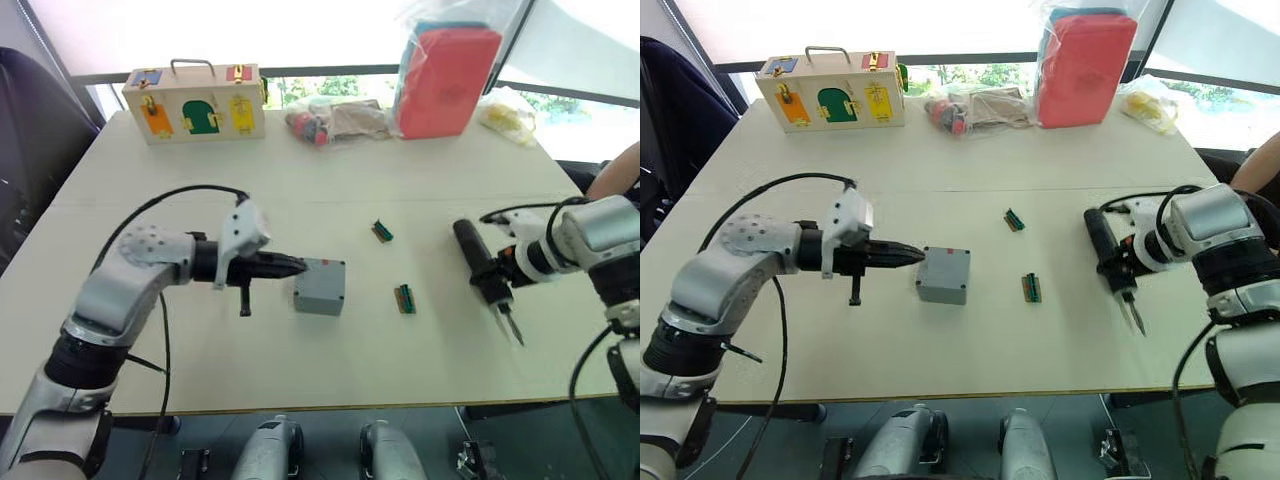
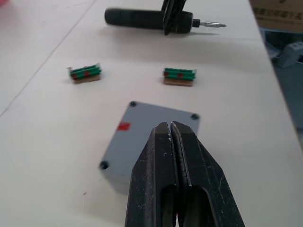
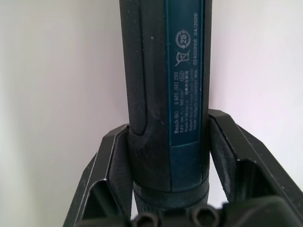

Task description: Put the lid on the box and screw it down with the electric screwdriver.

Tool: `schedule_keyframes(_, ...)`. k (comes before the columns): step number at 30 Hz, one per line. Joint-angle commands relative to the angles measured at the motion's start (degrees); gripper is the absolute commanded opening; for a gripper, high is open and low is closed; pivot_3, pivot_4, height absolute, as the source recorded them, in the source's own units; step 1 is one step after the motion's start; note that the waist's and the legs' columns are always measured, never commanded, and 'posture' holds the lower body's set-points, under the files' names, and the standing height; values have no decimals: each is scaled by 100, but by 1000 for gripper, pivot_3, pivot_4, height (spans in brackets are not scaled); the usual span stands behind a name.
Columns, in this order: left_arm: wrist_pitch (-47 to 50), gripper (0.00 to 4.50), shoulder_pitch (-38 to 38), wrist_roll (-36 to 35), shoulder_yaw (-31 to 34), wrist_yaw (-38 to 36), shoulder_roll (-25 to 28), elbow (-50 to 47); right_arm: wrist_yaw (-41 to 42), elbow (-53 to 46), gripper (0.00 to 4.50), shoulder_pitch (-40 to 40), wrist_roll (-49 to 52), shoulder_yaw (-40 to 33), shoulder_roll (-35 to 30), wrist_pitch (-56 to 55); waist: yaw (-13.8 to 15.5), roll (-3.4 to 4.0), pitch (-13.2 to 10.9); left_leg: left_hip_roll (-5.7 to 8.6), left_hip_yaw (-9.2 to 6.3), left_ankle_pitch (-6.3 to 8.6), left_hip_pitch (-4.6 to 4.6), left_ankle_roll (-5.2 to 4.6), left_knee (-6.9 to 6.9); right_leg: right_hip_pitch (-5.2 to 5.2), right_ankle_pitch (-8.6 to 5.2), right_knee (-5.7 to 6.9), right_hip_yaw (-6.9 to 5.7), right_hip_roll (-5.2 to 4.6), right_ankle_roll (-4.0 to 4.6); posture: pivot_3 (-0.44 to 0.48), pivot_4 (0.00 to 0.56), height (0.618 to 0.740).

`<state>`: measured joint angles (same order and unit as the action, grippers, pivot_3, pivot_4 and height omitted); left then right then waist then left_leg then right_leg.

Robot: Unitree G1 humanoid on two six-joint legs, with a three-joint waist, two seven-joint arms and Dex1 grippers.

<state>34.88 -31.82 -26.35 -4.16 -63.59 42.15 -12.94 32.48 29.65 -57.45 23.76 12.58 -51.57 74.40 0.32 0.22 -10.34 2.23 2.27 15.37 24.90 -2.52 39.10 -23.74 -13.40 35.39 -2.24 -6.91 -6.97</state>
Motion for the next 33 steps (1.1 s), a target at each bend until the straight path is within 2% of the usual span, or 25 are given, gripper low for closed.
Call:
schedule_keyframes(1, 73, 0, -162, -209, 223, -44, -22, 203, -777, -886, 1875, -279, 331, -2013, 471, -1241, 2, 0, 1, -2, 2, -2, 17, 4, -5, -25, -3, 10, 1, 0, -4, 0, 150, 740)
schedule_keyframes(3, 94, 0, -245, -221, 147, -58, -115, 332, -990, -1999, 1875, 230, 662, -2898, 1147, -2204, 12, -4, 2, -12, 0, -10, 56, 16, -9, -72, -5, 44, -1, 8, -6, 0, 150, 740)
schedule_keyframes(6, 34, 0, -433, -96, -80, -73, -346, 594, -1185, -3678, 1875, 981, 1207, -3400, 2265, -2901, 31, -9, 5, -17, -8, -15, 58, 25, -11, -74, -12, 54, -12, 11, -15, 0, 150, 740)
schedule_keyframes(8, -11, 0, -539, -7, -188, -96, -451, 738, -1227, -4238, 1875, 1261, 1478, -3392, 2679, -2936, 42, -8, 4, -13, -7, -20, 56, 31, -3, -70, -12, 65, -12, 9, -15, 0, 150, 740)
schedule_keyframes(11, -139, 0, -745, 220, -553, -107, -719, 1015, -817, -5029, 1875, 1956, 1572, -2634, 3166, -3243, 65, -12, 7, 3, -17, -24, 49, 19, 12, -47, -3, 69, -8, 3, -14, 0, 150, 740)
schedule_keyframes(21, -616, 0, -689, 870, -1212, -218, -925, 1309, -561, -5162, 1875, 2638, 1283, -1894, 3430, -3825, 10, -11, 6, 5, -17, -21, 46, 13, 9, -57, -5, 69, 8, 9, -15, 0, 150, 740)
schedule_keyframes(33, -877, 0, -535, 1101, -1267, -245, -962, 1600, -611, -4898, 1875, 2789, 793, -1513, 3612, -4344, 23, -11, 7, 3, -17, -21, 45, 13, 9, -57, -5, 69, 9, 10, -15, 0, 150, 740)
